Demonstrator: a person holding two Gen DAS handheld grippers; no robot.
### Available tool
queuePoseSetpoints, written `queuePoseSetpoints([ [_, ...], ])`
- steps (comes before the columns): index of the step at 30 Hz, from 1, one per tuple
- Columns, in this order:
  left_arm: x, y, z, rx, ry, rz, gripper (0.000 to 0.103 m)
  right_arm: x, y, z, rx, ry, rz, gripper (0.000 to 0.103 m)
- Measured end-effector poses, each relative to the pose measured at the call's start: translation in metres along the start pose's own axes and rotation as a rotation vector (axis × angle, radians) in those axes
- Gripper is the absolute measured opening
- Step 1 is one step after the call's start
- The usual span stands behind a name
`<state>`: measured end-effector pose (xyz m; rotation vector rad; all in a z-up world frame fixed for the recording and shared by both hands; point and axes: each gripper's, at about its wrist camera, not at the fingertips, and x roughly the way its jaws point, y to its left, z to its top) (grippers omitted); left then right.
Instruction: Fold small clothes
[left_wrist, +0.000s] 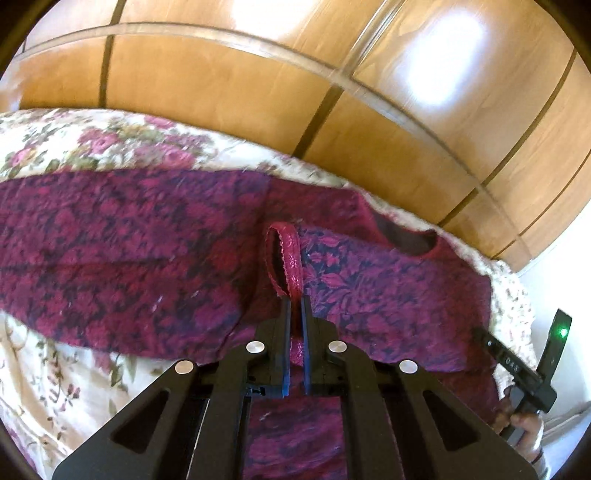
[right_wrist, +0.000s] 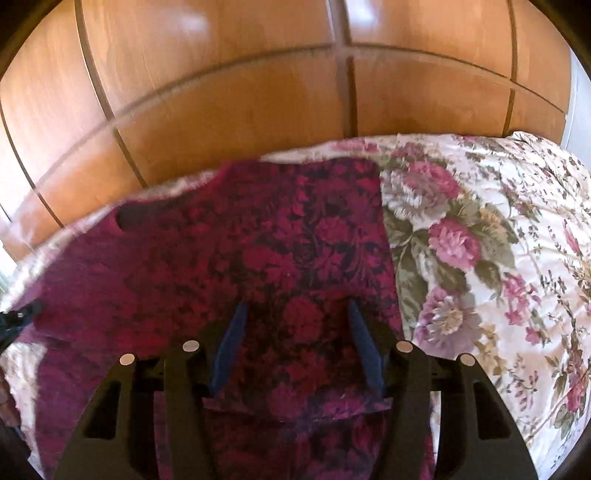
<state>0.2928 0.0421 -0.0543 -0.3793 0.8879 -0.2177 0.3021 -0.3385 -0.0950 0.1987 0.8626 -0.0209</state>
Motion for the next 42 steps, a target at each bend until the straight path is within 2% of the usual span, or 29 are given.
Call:
queuePoseSetpoints([
  [5,0.016,0.004,-0.018,0.029,0.020,0.060,0.004,0.009,0.009,-0.008,-0.058,-0.020,-0.068,0.060],
  [8,0.016,0.007,-0.015,-0.006,0.009,0.068,0.010,0.011,0.015,-0.010,-0.085,-0.016,-0.106,0.062],
  [11,0.003,0.015,-0.012,-0.067,-0.016,0.050,0.032,0.008,0.018,-0.008,-0.095,-0.020,-0.144,0.067],
  [13,-0.008,0.022,-0.012,-0.087,-0.039,0.063,0.047,0.001,0.021,-0.008,-0.108,-0.030,-0.166,0.075],
  [17,-0.039,0.057,-0.011,-0.145,-0.084,0.102,0.050,-0.023,0.037,-0.016,-0.143,-0.072,-0.155,0.082],
  [18,-0.046,0.068,-0.013,-0.166,-0.090,0.118,0.058,-0.031,0.046,-0.022,-0.171,-0.088,-0.139,0.085],
  [19,-0.056,0.087,-0.015,-0.210,-0.095,0.134,0.061,-0.035,0.053,-0.025,-0.187,-0.092,-0.127,0.088],
  [22,-0.080,0.140,-0.020,-0.355,-0.115,0.167,0.061,-0.038,0.070,-0.041,-0.232,-0.078,-0.076,0.091],
  [24,-0.095,0.173,-0.026,-0.447,-0.129,0.172,0.061,-0.033,0.081,-0.051,-0.267,-0.065,-0.082,0.093],
  [27,-0.119,0.227,-0.034,-0.604,-0.184,0.182,0.061,-0.025,0.091,-0.057,-0.303,-0.042,-0.112,0.101],
  [29,-0.134,0.257,-0.037,-0.687,-0.230,0.203,0.061,-0.016,0.096,-0.061,-0.317,0.018,-0.104,0.101],
  [33,-0.148,0.300,-0.034,-0.808,-0.287,0.196,0.061,-0.005,0.081,-0.061,-0.231,0.086,-0.032,0.101],
  [36,-0.148,0.317,-0.023,-0.836,-0.300,0.200,0.061,-0.002,0.073,-0.058,-0.185,0.102,0.014,0.101],
  [38,-0.145,0.325,-0.014,-0.828,-0.301,0.219,0.048,-0.003,0.075,-0.059,-0.196,0.099,0.001,0.101],
  [39,-0.142,0.328,-0.010,-0.823,-0.288,0.230,0.029,-0.003,0.076,-0.060,-0.203,0.098,-0.007,0.101],
  [40,-0.138,0.330,-0.006,-0.818,-0.273,0.226,0.017,-0.002,0.078,-0.060,-0.210,0.098,-0.017,0.101],
  [42,-0.135,0.327,-0.001,-0.797,-0.265,0.226,0.013,-0.004,0.082,-0.062,-0.220,0.089,-0.031,0.101],
])
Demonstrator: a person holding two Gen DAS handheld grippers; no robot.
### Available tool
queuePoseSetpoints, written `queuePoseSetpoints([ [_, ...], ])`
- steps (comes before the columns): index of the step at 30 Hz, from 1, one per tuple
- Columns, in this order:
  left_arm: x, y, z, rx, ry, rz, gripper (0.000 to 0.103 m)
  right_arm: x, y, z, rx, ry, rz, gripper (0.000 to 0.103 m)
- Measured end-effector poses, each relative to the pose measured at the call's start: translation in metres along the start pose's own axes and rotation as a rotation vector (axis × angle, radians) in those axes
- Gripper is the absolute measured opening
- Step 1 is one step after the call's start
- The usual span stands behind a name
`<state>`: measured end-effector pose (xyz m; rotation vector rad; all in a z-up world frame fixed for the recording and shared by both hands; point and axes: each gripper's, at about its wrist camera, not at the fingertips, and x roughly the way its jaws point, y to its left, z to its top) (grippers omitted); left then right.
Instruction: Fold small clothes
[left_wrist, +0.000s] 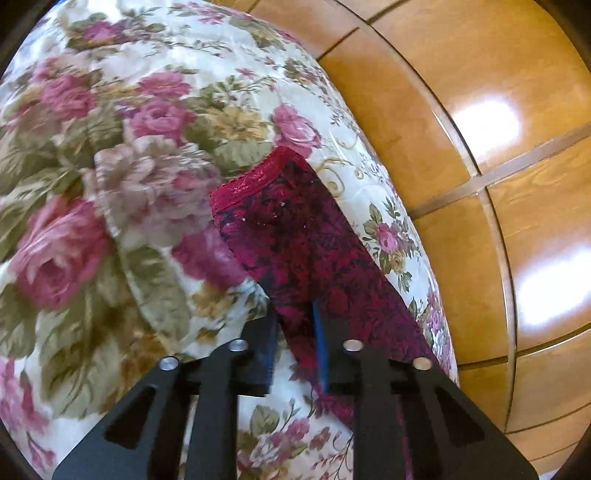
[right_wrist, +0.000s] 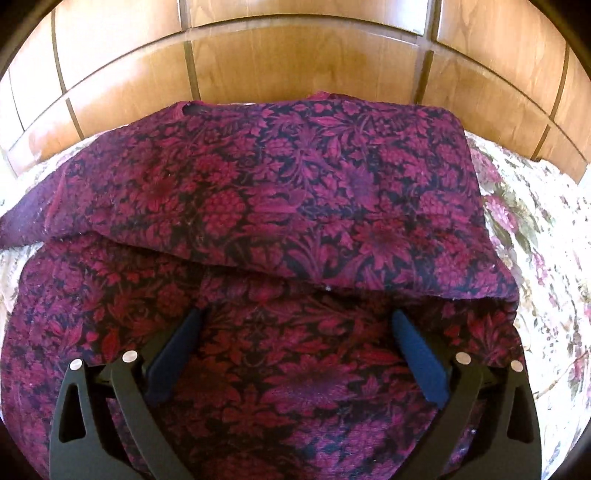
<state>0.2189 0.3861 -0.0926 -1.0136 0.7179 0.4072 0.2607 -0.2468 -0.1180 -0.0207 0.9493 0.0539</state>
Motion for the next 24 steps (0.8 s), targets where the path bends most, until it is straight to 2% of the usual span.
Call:
queuePoseSetpoints([
  [3,-0.009,-0.020,-0.004,0.072,-0.015,-0.048,0.011,0.000,0.001,0.000,-0.008,-0.009,-0.012,0.101],
  [5,-0.029,-0.040,-0.015,0.161,-0.033,-0.094,0.011,0.001,0.001,0.001,-0.010,-0.011,-0.013,0.101],
  [10,-0.058,-0.116,-0.066,0.403,-0.028,-0.246,0.011,-0.001,0.004,-0.001,-0.009,-0.015,-0.012,0.101],
  [13,-0.059,-0.167,-0.118,0.554,0.024,-0.330,0.011,-0.002,0.003,-0.001,-0.004,-0.017,-0.007,0.101],
  [16,-0.052,-0.201,-0.167,0.660,0.086,-0.376,0.011,-0.003,0.001,-0.001,-0.002,-0.019,-0.003,0.101],
  [21,-0.023,-0.236,-0.241,0.779,0.209,-0.391,0.011,-0.003,-0.004,-0.001,0.004,-0.021,0.008,0.101],
  [24,-0.007,-0.246,-0.272,0.819,0.274,-0.379,0.011,-0.004,-0.006,-0.001,0.010,-0.021,0.016,0.101],
])
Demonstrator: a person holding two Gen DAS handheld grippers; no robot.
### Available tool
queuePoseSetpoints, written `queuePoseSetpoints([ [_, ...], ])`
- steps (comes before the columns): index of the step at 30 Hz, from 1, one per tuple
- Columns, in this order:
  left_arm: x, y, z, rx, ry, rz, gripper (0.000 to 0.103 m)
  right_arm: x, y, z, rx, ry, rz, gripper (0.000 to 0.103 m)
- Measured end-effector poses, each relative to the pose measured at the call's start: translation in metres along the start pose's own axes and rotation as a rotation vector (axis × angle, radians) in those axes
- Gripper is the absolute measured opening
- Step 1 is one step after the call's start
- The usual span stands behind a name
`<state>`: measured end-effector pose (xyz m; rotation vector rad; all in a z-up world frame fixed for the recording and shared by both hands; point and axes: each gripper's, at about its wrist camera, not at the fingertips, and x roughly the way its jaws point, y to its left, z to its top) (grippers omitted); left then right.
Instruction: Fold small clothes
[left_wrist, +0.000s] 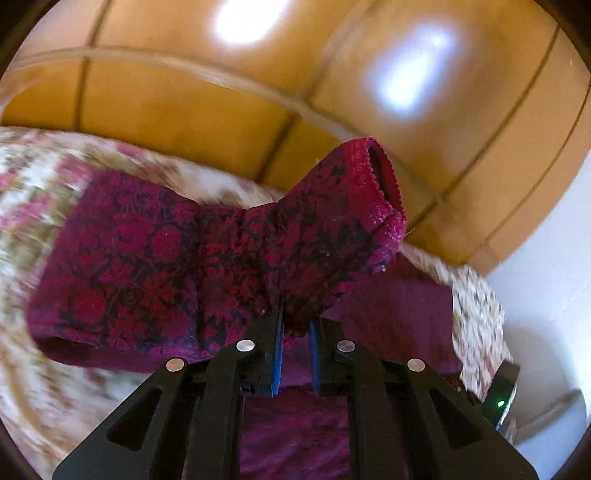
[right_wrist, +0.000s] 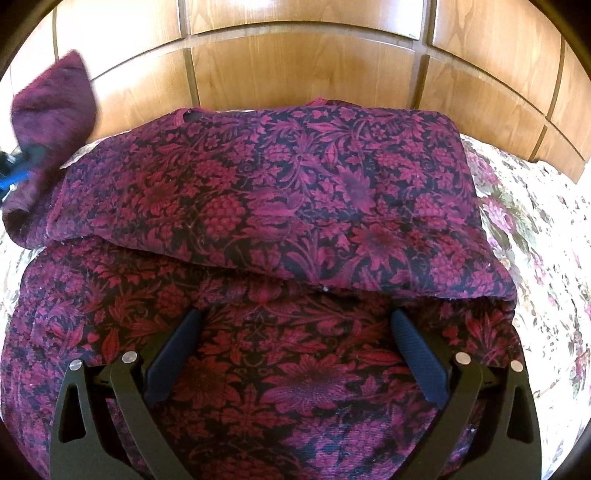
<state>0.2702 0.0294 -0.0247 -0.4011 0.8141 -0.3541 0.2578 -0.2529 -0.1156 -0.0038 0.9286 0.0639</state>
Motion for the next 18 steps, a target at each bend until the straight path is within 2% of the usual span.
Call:
queuePoseSetpoints([
  [2,0.019,-0.010,-0.007,0.025,0.034,0.021,0.011,0.000,-0.002,0.000,0.004,-0.001,0.006,0.101],
  [5,0.038,-0.010,-0.008,0.021,0.059,0.028,0.026,-0.001,-0.006,0.000,0.008,-0.003,0.013,0.101],
  [7,0.039,-0.013,-0.005,0.021,0.057,0.006,0.047,-0.002,-0.007,0.000,0.010,-0.003,0.014,0.101],
  [8,0.036,-0.014,-0.005,0.022,0.053,-0.012,0.052,-0.002,-0.008,0.000,0.010,-0.003,0.015,0.101],
  [9,0.033,-0.013,-0.005,0.024,0.051,-0.025,0.062,-0.003,-0.008,0.000,0.010,-0.003,0.015,0.101],
  [11,0.023,-0.020,-0.005,0.036,0.031,-0.049,0.067,-0.003,-0.009,0.001,0.014,-0.002,0.019,0.101],
  [14,0.005,-0.022,-0.010,0.064,0.005,-0.069,0.068,-0.011,-0.013,0.005,0.029,-0.015,0.039,0.099],
  [16,-0.011,-0.021,-0.017,0.081,-0.020,-0.074,0.068,-0.021,-0.014,0.010,0.048,-0.044,0.079,0.089],
  [18,-0.021,-0.016,-0.022,0.092,-0.034,-0.060,0.068,-0.031,-0.012,0.018,0.096,-0.071,0.154,0.088],
])
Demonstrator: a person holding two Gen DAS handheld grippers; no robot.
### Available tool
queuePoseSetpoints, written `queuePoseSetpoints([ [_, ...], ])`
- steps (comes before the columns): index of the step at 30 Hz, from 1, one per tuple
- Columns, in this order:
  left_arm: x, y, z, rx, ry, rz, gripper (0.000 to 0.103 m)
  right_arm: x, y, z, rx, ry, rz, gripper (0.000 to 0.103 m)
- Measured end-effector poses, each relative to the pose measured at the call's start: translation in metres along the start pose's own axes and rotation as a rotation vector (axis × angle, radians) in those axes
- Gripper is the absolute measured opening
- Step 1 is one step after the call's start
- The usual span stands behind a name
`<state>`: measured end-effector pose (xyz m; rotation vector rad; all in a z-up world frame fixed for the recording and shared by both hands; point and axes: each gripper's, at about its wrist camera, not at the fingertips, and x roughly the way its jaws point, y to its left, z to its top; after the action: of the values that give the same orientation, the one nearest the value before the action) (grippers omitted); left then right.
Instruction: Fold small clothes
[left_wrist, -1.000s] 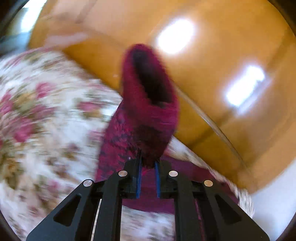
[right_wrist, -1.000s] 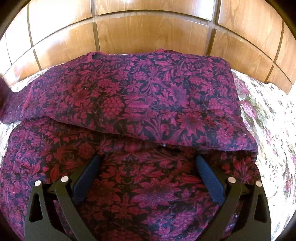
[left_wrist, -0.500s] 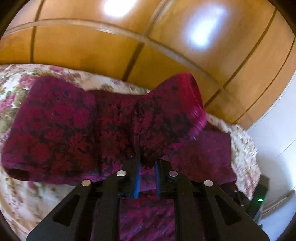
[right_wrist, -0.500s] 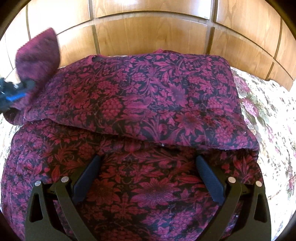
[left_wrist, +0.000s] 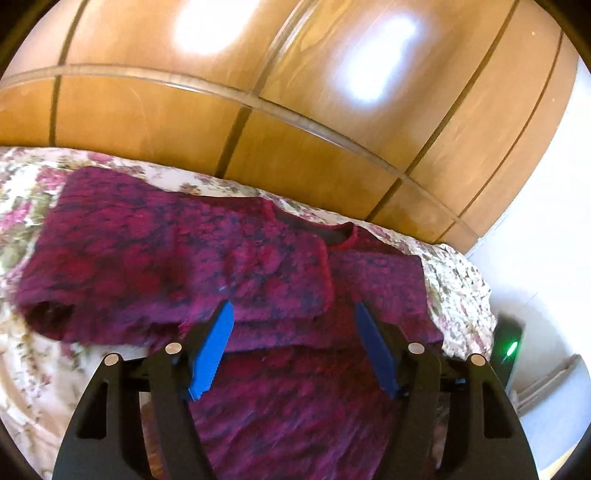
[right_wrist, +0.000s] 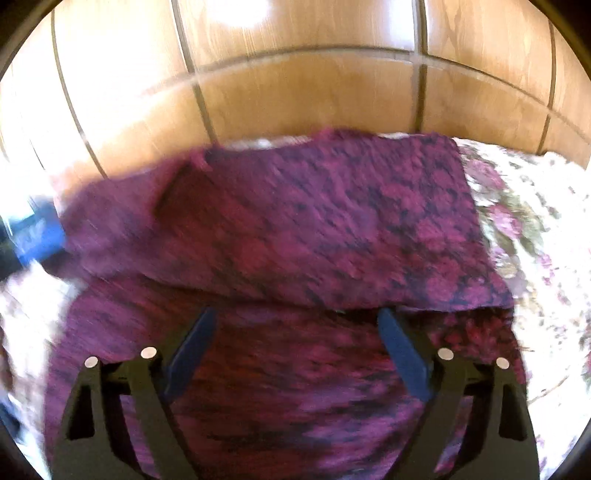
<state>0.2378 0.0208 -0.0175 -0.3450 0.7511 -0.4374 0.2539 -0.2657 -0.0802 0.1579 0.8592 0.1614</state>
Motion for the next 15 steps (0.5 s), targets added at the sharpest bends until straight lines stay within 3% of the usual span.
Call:
queuePoseSetpoints([
  [3,-0.010,0.015,-0.012,-0.011,0.001,0.041,0.068,-0.001,0.017,0.019,0.052,-0.029,0.110,0.070],
  [6,-0.014,0.038,-0.022,-0.063,0.012,0.090,0.068,0.013,0.041,0.038,0.063,-0.019,0.181,0.061],
  [11,-0.017,0.079,-0.026,-0.190,0.024,0.256,0.068,0.054,0.075,0.059,0.042,0.046,0.193,0.051],
  [12,-0.017,0.084,-0.026,-0.204,0.024,0.273,0.068,0.062,0.081,0.062,0.021,0.059,0.170,0.041],
  [13,-0.017,0.088,-0.025,-0.220,0.026,0.287,0.068,0.065,0.084,0.065,0.007,0.064,0.168,0.023],
  [14,-0.017,0.094,-0.025,-0.239,0.028,0.317,0.068,0.064,0.087,0.067,-0.008,0.062,0.155,0.019],
  [15,-0.017,0.096,-0.025,-0.246,0.030,0.329,0.068,0.057,0.089,0.071,-0.028,0.038,0.130,0.009],
])
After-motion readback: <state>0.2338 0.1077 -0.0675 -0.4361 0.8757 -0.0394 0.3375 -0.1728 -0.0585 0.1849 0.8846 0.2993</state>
